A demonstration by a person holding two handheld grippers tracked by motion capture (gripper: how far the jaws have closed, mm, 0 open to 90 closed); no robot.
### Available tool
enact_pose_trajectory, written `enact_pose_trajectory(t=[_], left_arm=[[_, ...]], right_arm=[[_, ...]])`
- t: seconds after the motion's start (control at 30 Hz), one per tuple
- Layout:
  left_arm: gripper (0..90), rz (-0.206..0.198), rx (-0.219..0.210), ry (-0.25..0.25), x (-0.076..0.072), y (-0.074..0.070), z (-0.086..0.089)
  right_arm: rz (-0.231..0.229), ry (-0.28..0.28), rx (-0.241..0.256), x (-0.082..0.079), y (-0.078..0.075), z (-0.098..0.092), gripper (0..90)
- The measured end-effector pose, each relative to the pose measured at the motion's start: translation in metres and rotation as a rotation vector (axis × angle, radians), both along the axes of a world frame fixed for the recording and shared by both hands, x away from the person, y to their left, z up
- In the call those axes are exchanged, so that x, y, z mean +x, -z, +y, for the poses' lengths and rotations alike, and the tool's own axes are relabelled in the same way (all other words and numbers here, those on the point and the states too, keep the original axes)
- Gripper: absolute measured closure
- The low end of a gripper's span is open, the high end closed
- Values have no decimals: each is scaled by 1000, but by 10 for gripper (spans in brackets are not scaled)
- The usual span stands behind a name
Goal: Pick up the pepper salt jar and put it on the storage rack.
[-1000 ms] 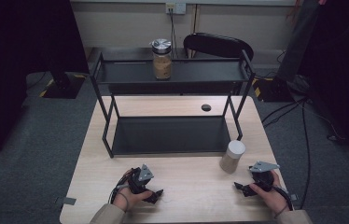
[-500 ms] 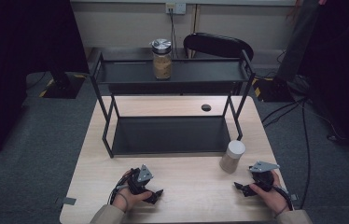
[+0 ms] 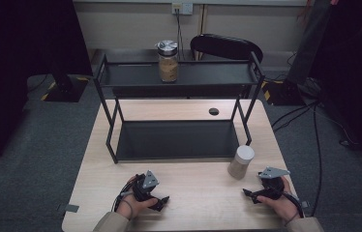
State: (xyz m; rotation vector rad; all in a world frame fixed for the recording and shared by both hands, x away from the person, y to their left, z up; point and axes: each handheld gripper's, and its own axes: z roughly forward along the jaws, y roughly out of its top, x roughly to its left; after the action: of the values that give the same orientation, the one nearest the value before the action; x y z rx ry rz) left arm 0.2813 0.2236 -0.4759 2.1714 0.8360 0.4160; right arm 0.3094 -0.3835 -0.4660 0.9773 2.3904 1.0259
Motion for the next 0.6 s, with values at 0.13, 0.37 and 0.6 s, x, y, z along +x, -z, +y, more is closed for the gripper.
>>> enact_pose_trajectory(t=[0.13,0.37,0.6], left_arm=[[0,0,0,0,0,0,0],[0,1,1,0,0,0,0],[0,1,1,0,0,0,0]], right_arm=[[0,1,0,0,0,0,0],[1,6,0,-1,0,1,0],[6,21,1,-1,-1,1,0]])
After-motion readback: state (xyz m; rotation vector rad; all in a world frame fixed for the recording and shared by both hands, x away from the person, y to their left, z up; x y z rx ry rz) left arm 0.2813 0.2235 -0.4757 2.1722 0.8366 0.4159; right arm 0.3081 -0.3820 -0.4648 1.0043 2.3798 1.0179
